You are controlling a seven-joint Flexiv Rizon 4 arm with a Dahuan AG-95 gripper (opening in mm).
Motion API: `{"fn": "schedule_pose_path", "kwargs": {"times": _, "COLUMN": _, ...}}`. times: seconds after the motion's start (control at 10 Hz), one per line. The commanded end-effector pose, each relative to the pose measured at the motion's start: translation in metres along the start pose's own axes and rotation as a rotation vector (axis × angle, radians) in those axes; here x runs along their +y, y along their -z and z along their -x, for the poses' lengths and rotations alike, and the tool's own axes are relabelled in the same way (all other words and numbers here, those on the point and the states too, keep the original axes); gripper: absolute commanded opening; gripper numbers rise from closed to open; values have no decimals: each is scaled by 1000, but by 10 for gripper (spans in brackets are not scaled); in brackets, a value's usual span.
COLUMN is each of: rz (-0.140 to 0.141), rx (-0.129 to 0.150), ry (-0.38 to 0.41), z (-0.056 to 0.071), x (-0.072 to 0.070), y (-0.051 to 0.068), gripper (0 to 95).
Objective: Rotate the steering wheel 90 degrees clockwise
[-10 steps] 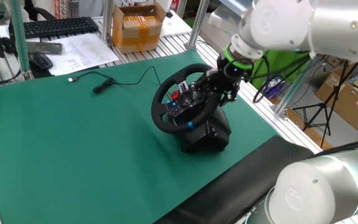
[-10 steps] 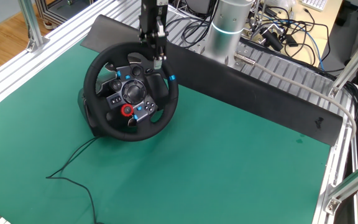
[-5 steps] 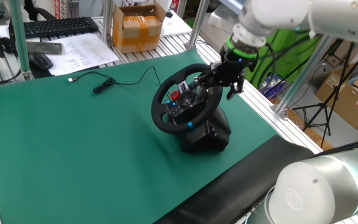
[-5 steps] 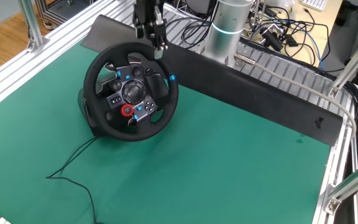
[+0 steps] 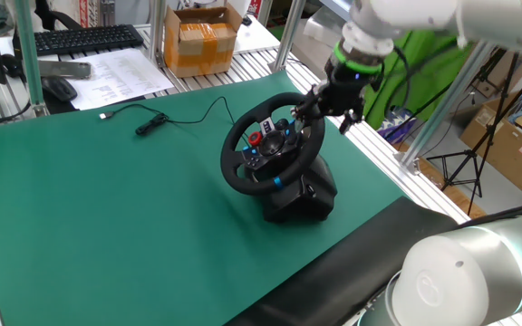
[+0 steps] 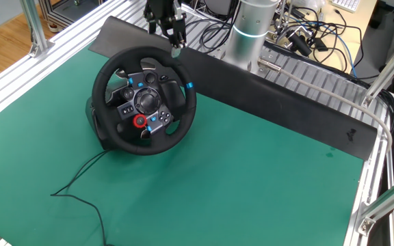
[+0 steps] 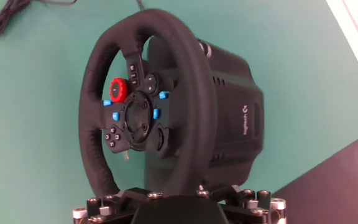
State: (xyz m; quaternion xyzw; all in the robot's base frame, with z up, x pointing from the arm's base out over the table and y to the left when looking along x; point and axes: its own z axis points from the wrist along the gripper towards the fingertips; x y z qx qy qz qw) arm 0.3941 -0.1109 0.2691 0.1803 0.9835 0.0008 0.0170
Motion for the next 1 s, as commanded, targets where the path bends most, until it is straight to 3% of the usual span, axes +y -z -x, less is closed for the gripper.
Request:
{"fn": "schedule_pose_path", "kwargs": {"times": 0.1, "rz": -42, "rx": -18, "ry": 41, "z": 2, "x": -7, "y": 12, "gripper": 950}}
{"fn": "schedule_pose_path", "kwargs": {"times": 0.2, "rz": -52, "rx": -15, "ry": 43, "z": 5, "x": -9, "y": 17, "gripper": 950}}
{"fn": "schedule_pose_path", "kwargs": {"times": 0.7, "rz": -45, "rx": -17, "ry": 60, "z": 19, "x": -7, "y": 27, "gripper": 950}}
{"fn": "schedule_pose_path", "kwargs": {"times": 1.0, "rz": -50, "rx": -19, "ry": 12, "z": 32, "x": -6, "y": 35, "gripper": 950}}
